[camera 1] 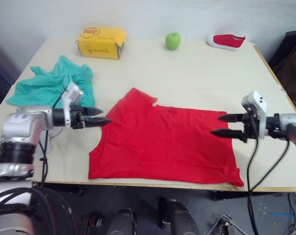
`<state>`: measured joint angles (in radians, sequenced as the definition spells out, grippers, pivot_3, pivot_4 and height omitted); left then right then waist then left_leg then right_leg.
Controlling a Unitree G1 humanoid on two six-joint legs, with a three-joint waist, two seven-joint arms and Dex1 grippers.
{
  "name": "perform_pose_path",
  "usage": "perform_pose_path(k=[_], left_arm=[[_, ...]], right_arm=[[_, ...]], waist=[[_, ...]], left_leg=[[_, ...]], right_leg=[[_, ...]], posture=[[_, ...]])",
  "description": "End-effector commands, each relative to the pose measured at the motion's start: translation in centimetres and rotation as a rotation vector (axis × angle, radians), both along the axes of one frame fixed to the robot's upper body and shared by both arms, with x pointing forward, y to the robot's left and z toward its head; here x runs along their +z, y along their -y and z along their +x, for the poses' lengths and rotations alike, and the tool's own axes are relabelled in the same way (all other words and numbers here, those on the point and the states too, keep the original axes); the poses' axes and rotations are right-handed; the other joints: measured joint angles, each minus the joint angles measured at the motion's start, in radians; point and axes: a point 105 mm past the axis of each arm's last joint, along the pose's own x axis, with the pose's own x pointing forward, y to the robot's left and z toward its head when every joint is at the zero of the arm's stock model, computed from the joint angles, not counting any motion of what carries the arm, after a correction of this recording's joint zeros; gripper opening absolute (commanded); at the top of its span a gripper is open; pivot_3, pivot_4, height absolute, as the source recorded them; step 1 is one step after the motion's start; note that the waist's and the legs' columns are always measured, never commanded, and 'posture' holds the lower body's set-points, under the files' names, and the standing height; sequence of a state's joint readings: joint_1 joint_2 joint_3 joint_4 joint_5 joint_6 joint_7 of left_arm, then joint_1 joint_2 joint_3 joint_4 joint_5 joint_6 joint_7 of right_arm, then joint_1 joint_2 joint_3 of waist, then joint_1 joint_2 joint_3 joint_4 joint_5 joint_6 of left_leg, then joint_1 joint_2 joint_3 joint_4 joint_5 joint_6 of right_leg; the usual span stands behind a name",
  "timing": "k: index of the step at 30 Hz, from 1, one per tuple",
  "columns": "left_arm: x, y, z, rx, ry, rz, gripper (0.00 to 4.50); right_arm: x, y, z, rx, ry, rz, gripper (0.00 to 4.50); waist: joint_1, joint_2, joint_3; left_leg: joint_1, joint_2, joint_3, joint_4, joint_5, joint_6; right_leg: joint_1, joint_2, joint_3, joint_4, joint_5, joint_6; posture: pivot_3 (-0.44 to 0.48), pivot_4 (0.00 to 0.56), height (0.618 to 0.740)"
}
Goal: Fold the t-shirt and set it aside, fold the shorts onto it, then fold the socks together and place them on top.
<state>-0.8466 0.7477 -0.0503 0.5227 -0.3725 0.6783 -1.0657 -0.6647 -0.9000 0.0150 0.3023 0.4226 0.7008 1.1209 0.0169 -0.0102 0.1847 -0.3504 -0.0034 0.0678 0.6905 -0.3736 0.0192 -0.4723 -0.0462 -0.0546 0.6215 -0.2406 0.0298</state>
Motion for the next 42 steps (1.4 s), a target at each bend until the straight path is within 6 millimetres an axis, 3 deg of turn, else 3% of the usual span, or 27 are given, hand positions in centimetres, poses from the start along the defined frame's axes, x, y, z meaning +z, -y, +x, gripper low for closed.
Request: perform_pose_path(k=[1,4,9,14,19,21,24,34,35,42], left_arm=[[0.8,-0.3,2.9,0.111,0.072,0.020,4.47],[0.1,-0.3,4.6,0.173,0.092,0.069,4.47],[-0.9,0.3,5.9,0.203,0.107,0.114,4.47],[-1.8,0.4,6.2,0.221,0.104,0.153,4.47],[-2.1,0.1,6.4,0.252,0.099,0.151,4.47],[-2.3,0.1,6.4,0.256,0.094,0.146,4.08],[-2.6,0.2,6.3,0.247,0.084,0.143,3.34],[-3.2,0.2,5.9,0.225,0.062,0.148,0.04],[-3.3,0.1,5.9,0.226,0.062,0.149,0.00],[-2.4,0.3,5.9,0.202,0.101,0.121,0.00]], right_arm=[[0.5,0.9,3.2,-0.187,0.037,0.027,4.50],[0.0,1.4,5.3,-0.297,0.079,-0.045,4.50],[-0.4,2.2,6.7,-0.392,0.083,-0.087,4.50],[-0.3,3.0,7.3,-0.447,0.076,-0.104,4.50],[-1.5,2.2,7.1,-0.420,0.000,-0.088,4.50],[-1.8,2.0,7.1,-0.413,-0.003,-0.091,4.50],[-1.6,2.1,7.3,-0.431,0.017,-0.096,3.95],[-1.5,1.8,7.3,-0.413,0.047,-0.140,0.40],[-1.4,1.8,7.3,-0.412,0.050,-0.140,0.05],[-0.6,1.2,7.0,-0.367,0.140,-0.127,0.05]], waist=[[-0.005,0.000,0.000],[-0.016,0.000,0.000],[-0.021,0.000,0.000],[-0.022,0.000,0.000],[-0.022,0.000,0.000],[-0.023,0.000,0.000],[-0.023,-0.001,0.000],[-0.022,-0.001,0.000],[-0.022,-0.001,0.000],[-0.022,-0.001,0.000]], left_leg=[[-0.008,0.000,0.001,0.005,0.000,0.000],[-0.017,0.000,0.000,0.011,0.000,-0.001],[-0.017,0.000,0.000,0.012,0.001,0.000],[-0.017,0.000,0.001,0.013,0.002,0.000],[-0.016,0.000,0.001,0.013,0.005,0.000],[-0.016,0.000,0.001,0.013,0.005,0.000],[-0.016,0.000,0.001,0.013,0.005,0.000],[-0.016,0.000,0.001,0.013,0.005,0.000],[-0.016,-0.001,0.001,0.013,0.005,0.000],[-0.016,-0.001,0.001,0.013,0.005,0.000]], right_leg=[[-0.008,0.000,0.000,0.004,0.000,0.000],[-0.014,0.000,-0.002,0.007,0.001,0.001],[-0.014,-0.001,-0.001,0.008,0.002,0.001],[-0.014,-0.001,-0.001,0.008,0.004,0.001],[-0.013,-0.001,0.000,0.007,0.007,0.000],[-0.013,-0.001,0.000,0.008,0.008,0.000],[-0.013,-0.001,0.000,0.008,0.008,0.000],[-0.013,-0.001,0.000,0.008,0.008,0.000],[-0.013,-0.001,0.000,0.008,0.008,0.000],[-0.013,-0.001,0.000,0.008,0.008,0.000]], posture=[[0.000,0.150,0.740],[0.000,0.150,0.740],[0.000,0.150,0.740],[0.000,0.150,0.740],[0.000,0.150,0.740],[0.000,0.150,0.740],[0.000,0.150,0.740],[0.000,0.150,0.740],[0.000,0.150,0.740],[0.000,0.150,0.740]])
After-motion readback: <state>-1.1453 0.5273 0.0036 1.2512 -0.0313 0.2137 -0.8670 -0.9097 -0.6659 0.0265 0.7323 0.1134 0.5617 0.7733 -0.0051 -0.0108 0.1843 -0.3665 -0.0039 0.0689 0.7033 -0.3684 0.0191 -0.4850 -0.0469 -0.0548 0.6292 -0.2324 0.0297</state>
